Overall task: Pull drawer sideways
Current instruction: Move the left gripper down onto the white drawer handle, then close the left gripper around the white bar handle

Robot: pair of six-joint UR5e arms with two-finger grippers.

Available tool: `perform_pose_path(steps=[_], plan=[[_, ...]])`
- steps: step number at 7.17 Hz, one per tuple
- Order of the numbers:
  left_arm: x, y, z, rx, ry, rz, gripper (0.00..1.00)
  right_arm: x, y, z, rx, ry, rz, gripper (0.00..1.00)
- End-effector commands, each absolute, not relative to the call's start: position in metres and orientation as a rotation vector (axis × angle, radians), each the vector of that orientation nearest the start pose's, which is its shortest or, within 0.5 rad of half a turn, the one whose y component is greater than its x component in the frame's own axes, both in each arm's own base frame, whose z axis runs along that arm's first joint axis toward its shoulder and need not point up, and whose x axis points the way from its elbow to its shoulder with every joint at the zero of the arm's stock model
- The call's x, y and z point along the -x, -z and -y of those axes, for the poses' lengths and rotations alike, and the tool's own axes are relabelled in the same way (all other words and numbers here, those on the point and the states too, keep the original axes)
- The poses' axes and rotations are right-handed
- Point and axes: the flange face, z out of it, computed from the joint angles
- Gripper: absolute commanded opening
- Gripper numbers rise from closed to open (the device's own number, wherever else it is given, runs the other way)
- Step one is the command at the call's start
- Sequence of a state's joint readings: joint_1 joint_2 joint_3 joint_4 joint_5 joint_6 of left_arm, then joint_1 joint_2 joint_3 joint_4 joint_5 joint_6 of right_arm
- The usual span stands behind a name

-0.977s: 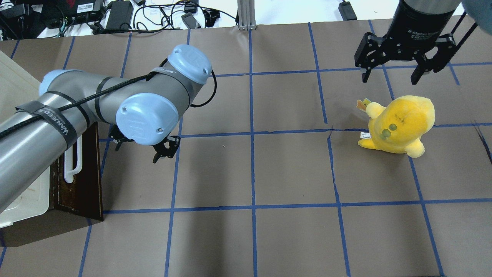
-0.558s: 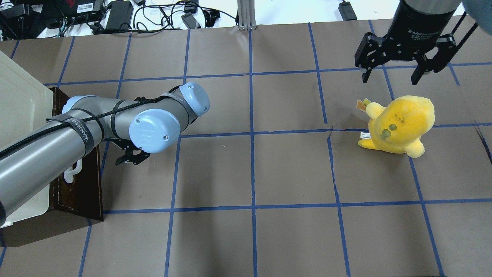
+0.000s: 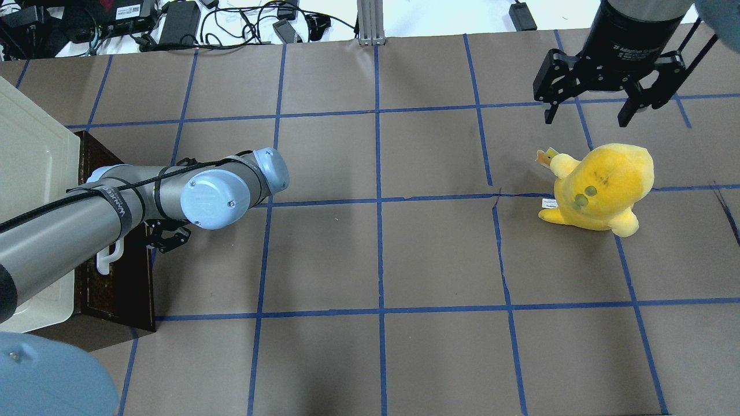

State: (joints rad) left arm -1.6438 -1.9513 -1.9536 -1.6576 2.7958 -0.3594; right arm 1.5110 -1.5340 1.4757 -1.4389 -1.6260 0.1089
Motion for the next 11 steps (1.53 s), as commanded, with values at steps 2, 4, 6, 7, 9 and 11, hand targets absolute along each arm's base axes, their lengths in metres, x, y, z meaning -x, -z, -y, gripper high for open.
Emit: perform_pose_path(steps=[2, 4, 6, 7, 9, 11], plan=[[0.073, -0.186, 0.479, -0.31, -0.515, -1.792, 0.18, -0.098, -0.504, 0.506, -0.266, -0.116, -3.185, 1.0], [0.073, -0.184, 0.478, -0.307, -0.512, -1.79, 0.11, -0.098, -0.504, 0.506, -0.266, -0.116, -3.185, 1.0], [0.076, -0.184, 0.478, -0.312, -0.508, -1.789, 0.12, -0.097, -0.504, 0.506, -0.269, -0.116, -3.185, 1.0], [0.078, -0.184, 0.479, -0.314, -0.5, -1.787, 0.13, -0.098, -0.503, 0.506, -0.266, -0.118, -3.185, 1.0], [0.089, -0.186, 0.479, -0.345, -0.47, -1.761, 0.13, -0.097, -0.504, 0.506, -0.269, -0.116, -3.185, 1.0], [0.095, -0.186, 0.478, -0.354, -0.458, -1.758, 0.13, -0.098, -0.504, 0.506, -0.266, -0.116, -3.185, 1.0]])
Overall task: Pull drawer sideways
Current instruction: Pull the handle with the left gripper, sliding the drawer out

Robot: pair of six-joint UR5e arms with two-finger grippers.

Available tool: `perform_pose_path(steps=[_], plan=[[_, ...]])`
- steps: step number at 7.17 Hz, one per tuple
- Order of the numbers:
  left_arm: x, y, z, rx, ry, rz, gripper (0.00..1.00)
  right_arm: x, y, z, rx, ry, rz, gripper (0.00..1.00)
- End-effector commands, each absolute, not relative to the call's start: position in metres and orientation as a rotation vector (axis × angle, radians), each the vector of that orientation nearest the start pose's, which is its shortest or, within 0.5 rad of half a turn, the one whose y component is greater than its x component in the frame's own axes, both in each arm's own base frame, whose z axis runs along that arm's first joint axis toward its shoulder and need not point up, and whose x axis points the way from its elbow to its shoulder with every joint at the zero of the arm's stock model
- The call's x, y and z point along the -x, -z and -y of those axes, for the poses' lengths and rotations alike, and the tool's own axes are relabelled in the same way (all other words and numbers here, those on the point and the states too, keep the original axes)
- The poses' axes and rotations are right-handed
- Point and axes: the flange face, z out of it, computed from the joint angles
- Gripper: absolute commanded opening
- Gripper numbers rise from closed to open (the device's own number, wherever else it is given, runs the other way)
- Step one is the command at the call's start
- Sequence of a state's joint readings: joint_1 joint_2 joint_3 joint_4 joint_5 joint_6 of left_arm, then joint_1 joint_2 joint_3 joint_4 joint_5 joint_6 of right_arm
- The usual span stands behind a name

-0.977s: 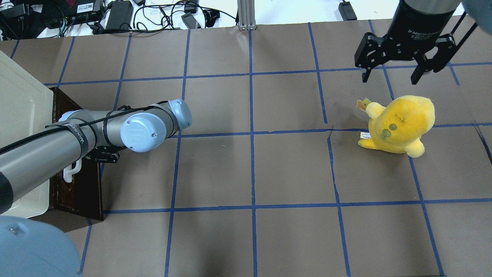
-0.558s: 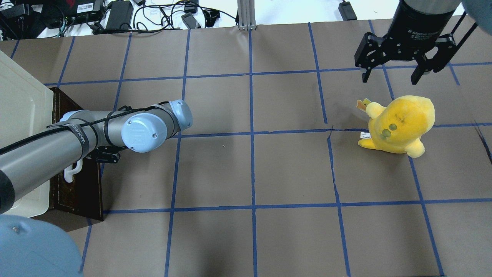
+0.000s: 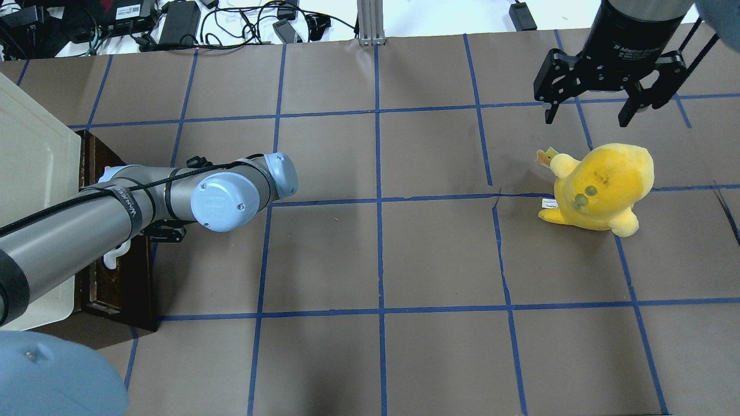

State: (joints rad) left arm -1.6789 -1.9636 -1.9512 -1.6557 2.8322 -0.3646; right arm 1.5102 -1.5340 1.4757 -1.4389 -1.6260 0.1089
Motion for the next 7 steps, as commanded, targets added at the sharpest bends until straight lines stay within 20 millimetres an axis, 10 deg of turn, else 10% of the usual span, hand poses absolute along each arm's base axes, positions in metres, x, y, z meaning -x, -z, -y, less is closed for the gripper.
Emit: perform_pose_path(steps=[1, 7], plan=[[0.098, -0.186, 0.477, -0.357, -0.454, -1.759, 0.13, -0.098, -0.504, 0.506, -0.266, -0.116, -3.185, 1.0], [0.124, -0.186, 0.471, -0.406, -0.418, -1.748, 0.13, -0.097, -0.504, 0.506, -0.269, -0.116, -3.185, 1.0]])
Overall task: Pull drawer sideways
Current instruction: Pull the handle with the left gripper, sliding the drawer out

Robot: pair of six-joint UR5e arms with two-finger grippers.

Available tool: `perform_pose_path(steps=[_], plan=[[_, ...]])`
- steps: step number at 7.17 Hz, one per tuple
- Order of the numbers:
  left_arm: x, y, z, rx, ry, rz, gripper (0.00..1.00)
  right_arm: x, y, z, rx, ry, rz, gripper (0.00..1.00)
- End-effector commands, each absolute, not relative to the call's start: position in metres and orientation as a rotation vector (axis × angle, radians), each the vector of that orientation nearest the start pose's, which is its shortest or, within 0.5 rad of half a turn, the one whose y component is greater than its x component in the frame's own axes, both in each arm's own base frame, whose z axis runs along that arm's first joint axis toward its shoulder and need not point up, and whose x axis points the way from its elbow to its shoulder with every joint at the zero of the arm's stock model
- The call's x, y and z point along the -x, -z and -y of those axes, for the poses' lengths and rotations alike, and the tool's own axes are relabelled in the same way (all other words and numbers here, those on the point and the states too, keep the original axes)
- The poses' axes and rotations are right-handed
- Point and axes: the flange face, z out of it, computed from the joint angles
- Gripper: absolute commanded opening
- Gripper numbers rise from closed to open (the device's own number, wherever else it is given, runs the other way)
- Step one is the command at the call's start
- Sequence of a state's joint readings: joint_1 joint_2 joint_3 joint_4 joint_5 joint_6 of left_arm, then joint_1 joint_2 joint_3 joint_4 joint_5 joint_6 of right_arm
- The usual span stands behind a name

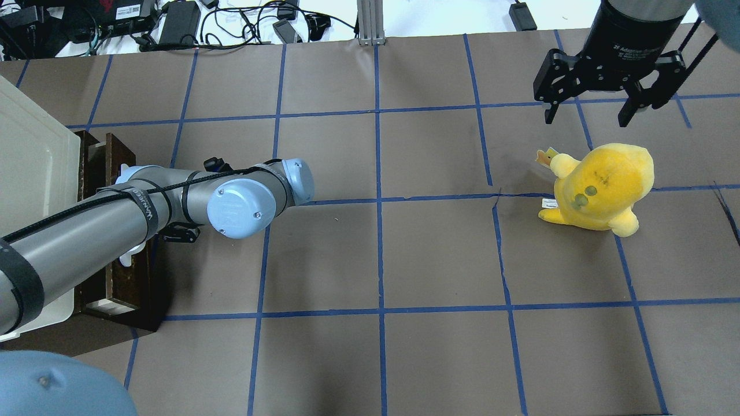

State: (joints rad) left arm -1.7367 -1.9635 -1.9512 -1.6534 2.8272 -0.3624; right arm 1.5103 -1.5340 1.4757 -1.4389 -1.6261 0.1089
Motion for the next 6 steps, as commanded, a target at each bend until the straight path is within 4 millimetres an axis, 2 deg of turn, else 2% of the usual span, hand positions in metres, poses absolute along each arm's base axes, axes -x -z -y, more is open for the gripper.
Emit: perform_pose_path(steps=[1, 6], plan=[[0.13, -0.185, 0.47, -0.41, -0.404, -1.746, 0.14, -0.098, -0.504, 0.506, -0.266, -0.116, -3.185, 1.0], [0.147, -0.185, 0.464, -0.438, -0.382, -1.741, 0.14, -0.097, -0.504, 0.506, -0.269, -0.116, -3.185, 1.0]])
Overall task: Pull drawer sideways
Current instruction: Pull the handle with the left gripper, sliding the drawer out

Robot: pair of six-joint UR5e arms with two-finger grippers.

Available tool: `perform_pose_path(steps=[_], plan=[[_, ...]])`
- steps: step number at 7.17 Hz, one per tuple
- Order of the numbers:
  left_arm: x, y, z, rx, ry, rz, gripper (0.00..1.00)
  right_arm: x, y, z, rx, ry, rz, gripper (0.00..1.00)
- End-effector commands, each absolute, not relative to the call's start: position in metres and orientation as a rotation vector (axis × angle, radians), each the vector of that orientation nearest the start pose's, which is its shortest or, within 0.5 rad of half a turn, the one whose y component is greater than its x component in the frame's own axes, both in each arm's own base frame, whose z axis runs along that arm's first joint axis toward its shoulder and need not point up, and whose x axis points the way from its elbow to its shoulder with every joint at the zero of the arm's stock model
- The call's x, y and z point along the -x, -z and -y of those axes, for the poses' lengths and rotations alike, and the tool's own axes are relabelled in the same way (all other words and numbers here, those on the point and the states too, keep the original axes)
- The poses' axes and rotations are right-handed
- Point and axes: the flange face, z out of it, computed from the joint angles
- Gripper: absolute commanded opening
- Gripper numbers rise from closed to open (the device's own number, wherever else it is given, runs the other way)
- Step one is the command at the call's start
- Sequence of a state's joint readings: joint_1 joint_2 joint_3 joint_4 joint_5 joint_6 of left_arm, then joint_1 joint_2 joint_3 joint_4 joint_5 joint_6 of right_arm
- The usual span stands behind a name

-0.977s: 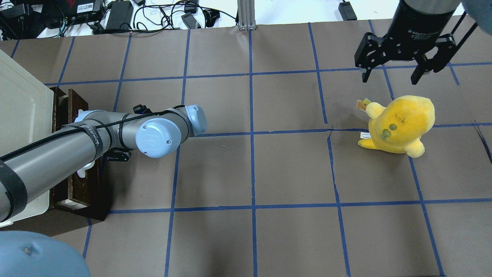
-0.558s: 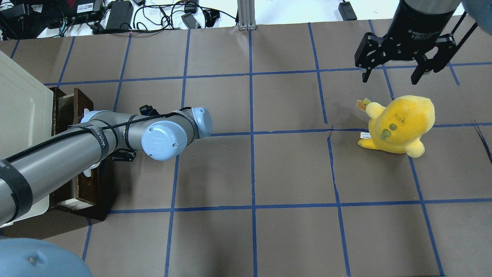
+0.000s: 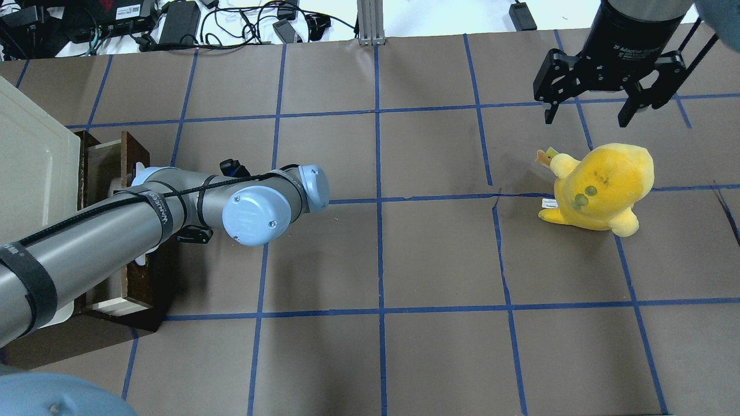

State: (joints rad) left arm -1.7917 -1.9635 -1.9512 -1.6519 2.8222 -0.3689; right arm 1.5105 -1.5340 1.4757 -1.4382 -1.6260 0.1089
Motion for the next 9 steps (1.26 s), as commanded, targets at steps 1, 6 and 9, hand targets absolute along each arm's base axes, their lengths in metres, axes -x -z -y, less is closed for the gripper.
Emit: perform_pose_path(steps=[1, 6, 9], plan=[[0.149, -0.185, 0.463, -0.443, -0.38, -1.739, 0.14, -0.098, -0.504, 0.506, -0.266, -0.116, -3.185, 1.0], [0.166, -0.184, 0.457, -0.469, -0.35, -1.732, 0.14, -0.098, -0.504, 0.506, -0.266, -0.116, -3.185, 1.0], [0.167, -0.178, 0.46, -0.478, -0.357, -1.725, 0.14, -0.097, -0.504, 0.506, -0.269, -0.116, -3.185, 1.0]])
